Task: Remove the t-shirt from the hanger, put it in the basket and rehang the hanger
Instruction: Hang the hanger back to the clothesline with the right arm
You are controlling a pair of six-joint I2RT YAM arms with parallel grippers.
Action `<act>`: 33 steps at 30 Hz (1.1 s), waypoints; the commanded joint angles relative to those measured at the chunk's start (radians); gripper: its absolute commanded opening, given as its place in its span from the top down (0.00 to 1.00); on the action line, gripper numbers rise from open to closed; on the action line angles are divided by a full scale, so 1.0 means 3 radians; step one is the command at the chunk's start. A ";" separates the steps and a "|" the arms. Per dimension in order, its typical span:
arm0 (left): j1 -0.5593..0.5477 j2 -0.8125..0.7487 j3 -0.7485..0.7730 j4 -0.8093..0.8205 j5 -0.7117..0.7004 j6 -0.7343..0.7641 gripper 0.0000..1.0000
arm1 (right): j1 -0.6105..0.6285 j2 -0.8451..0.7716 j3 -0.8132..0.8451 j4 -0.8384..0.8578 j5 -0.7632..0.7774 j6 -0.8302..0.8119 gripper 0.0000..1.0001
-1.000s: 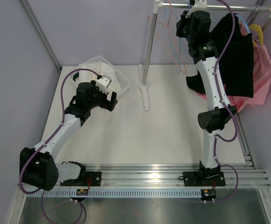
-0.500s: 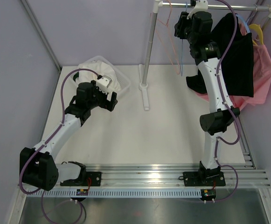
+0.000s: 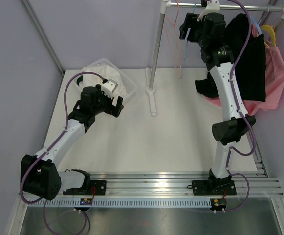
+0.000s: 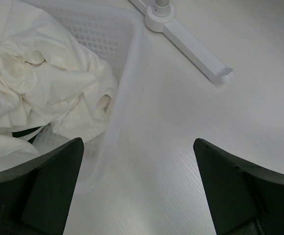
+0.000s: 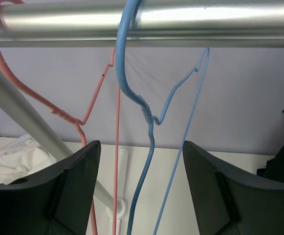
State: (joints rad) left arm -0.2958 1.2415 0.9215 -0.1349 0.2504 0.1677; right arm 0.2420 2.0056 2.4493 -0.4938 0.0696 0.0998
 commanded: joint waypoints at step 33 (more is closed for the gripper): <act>-0.0062 -0.0027 0.0124 0.0092 -0.0042 0.0085 0.01 | 0.0001 -0.2359 -0.1941 0.0261 0.1077 -0.0010 0.00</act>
State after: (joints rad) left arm -0.3092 1.2411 0.9218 -0.1364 0.2459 0.1837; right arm 0.2420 1.3403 1.8542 -0.3664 0.2623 0.0956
